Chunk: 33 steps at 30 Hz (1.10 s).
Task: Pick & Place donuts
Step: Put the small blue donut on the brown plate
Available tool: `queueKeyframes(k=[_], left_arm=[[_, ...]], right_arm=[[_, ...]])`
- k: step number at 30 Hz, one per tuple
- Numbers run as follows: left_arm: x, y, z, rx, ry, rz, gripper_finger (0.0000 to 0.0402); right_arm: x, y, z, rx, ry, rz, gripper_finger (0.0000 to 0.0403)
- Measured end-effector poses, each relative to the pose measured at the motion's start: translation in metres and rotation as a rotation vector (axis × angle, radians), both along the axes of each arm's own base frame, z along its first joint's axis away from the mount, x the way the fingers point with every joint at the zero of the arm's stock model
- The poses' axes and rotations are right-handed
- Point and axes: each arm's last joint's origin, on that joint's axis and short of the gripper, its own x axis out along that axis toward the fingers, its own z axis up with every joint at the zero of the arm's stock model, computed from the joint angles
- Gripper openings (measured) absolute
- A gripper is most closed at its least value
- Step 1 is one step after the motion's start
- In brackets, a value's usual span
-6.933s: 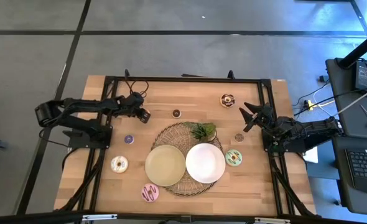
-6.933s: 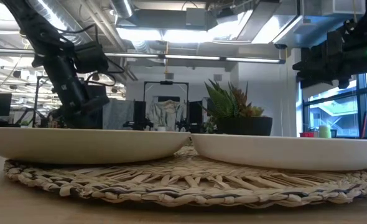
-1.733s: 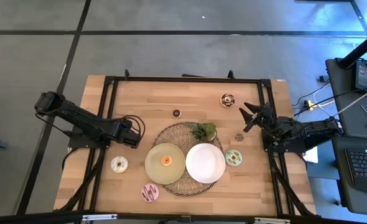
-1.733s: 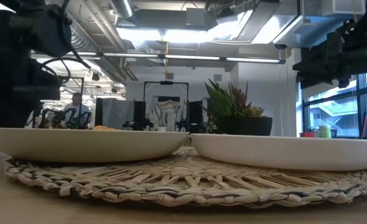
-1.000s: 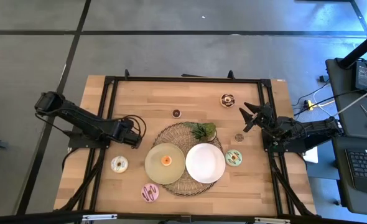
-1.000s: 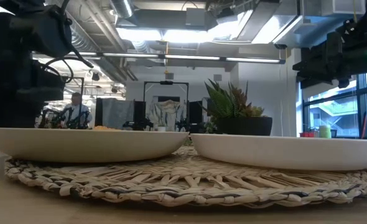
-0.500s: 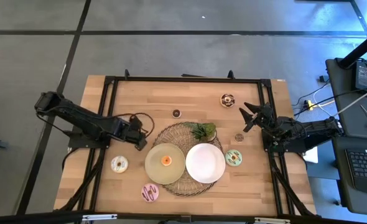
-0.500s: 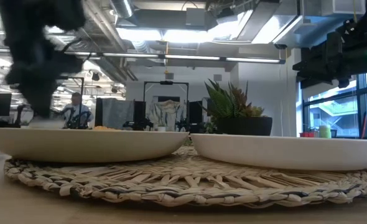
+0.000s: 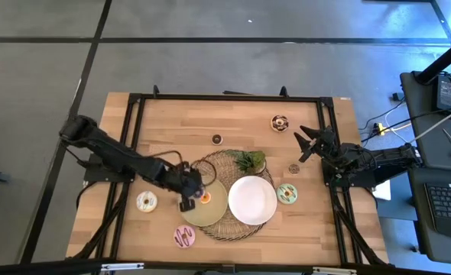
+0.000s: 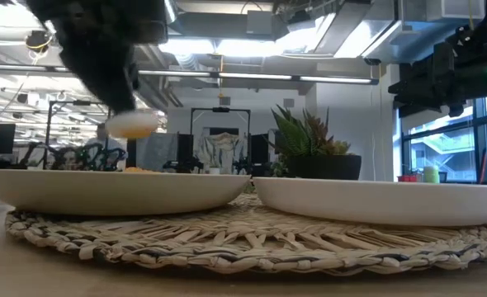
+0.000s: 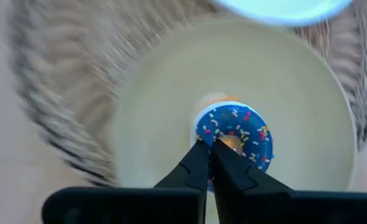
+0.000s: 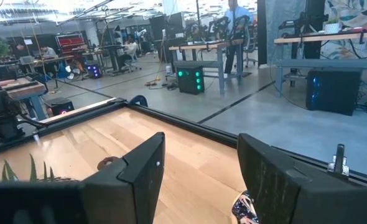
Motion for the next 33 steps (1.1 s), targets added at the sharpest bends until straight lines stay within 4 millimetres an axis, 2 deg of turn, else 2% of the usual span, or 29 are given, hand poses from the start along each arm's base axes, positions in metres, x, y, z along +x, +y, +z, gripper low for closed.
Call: queueKeyframes(k=[5,12,33], left_arm=[[0.011,-0.018,-0.022,-0.009,0.094,-0.064,0.0004],[0.013,-0.034,-0.036,-0.034,0.153,-0.101,0.0004],[0.015,-0.027,-0.027,0.043,0.1,-0.098,0.0005]], right_arm=[[0.0,0.0,0.0,0.0,0.003,0.001,0.0202],[0.0,0.0,0.0,0.0,0.002,0.0,0.0202],[0.0,0.0,0.0,0.001,0.002,0.0,0.0202]])
